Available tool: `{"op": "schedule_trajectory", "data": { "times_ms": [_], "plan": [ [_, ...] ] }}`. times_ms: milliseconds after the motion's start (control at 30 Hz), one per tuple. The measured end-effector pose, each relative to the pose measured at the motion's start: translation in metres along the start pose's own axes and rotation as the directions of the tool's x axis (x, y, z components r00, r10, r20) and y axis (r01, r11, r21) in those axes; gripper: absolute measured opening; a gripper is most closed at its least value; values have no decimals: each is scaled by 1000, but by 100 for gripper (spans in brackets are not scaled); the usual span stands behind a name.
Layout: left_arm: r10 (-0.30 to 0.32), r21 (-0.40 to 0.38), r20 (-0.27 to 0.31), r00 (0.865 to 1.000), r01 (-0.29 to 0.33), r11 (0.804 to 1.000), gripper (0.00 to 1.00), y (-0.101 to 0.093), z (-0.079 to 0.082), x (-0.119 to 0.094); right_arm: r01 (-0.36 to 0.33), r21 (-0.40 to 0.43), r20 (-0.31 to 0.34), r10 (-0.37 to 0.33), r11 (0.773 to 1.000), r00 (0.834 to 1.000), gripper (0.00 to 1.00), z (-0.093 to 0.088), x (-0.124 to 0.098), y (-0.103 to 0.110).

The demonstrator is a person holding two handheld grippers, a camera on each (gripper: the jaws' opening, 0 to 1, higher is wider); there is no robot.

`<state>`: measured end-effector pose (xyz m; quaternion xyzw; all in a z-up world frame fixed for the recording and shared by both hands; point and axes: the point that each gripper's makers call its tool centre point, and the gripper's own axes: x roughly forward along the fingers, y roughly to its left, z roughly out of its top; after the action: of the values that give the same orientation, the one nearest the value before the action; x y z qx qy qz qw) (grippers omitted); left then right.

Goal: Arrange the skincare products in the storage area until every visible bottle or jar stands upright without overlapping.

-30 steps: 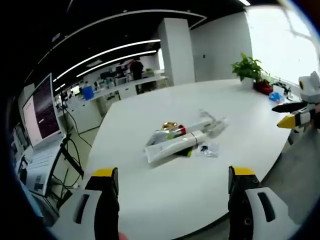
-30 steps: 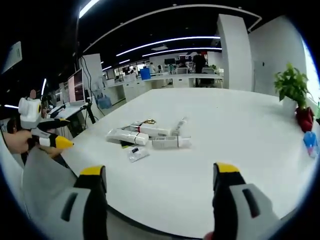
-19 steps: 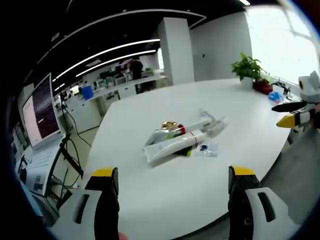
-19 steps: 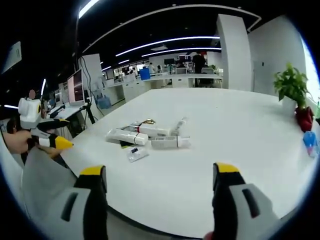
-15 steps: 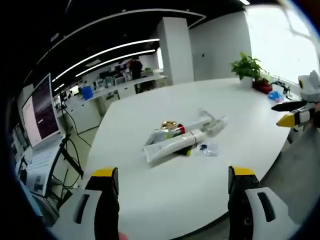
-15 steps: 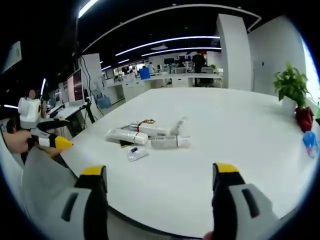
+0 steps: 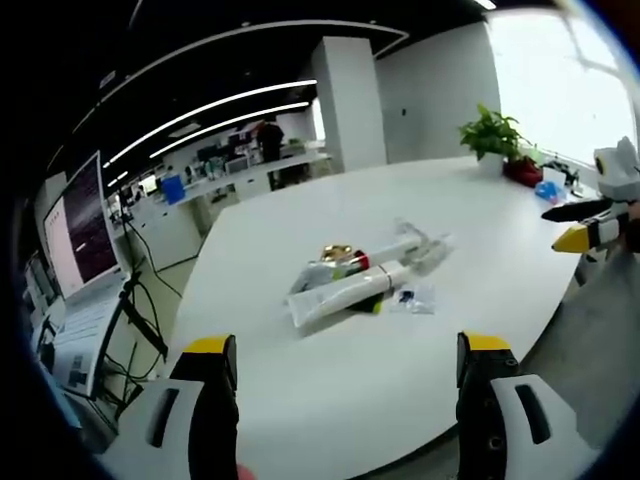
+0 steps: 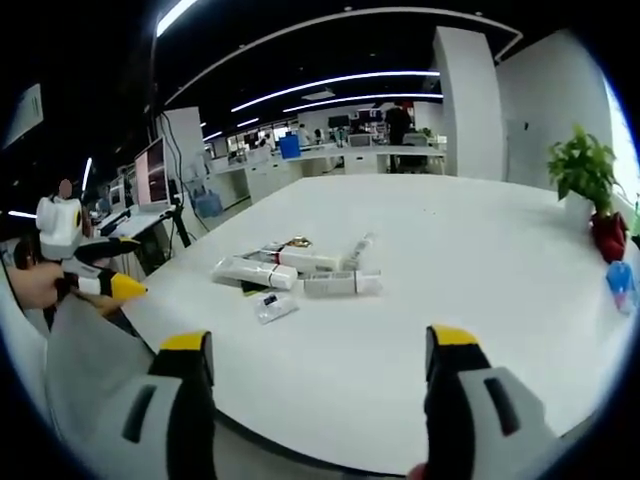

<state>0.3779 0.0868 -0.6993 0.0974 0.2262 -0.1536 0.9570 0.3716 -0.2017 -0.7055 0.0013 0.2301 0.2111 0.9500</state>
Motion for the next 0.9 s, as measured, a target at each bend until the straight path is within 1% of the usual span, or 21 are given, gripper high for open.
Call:
{"op": "schedule_trajectory", "data": {
  "times_ms": [367,567,767,900],
  "plan": [
    [-3,2,-3,1000,3,1000,88,-1,0,0,-4,-3,-12,4,1000,1000,88,-1,1,2],
    [-5,-8,3,1000,5,1000,89,0,1,0,-26,-6,-22,26,1000,999,88,0,3,7],
    [-8,-19,5,1000,8,1000,88,0,1,0,-59,-81,-54,55,995,997,87,3,12,8],
    [-11,-25,5,1000,11,1000,88,0,1,0,-76,-98,-63,70,992,996,85,8,20,6]
  ]
}}
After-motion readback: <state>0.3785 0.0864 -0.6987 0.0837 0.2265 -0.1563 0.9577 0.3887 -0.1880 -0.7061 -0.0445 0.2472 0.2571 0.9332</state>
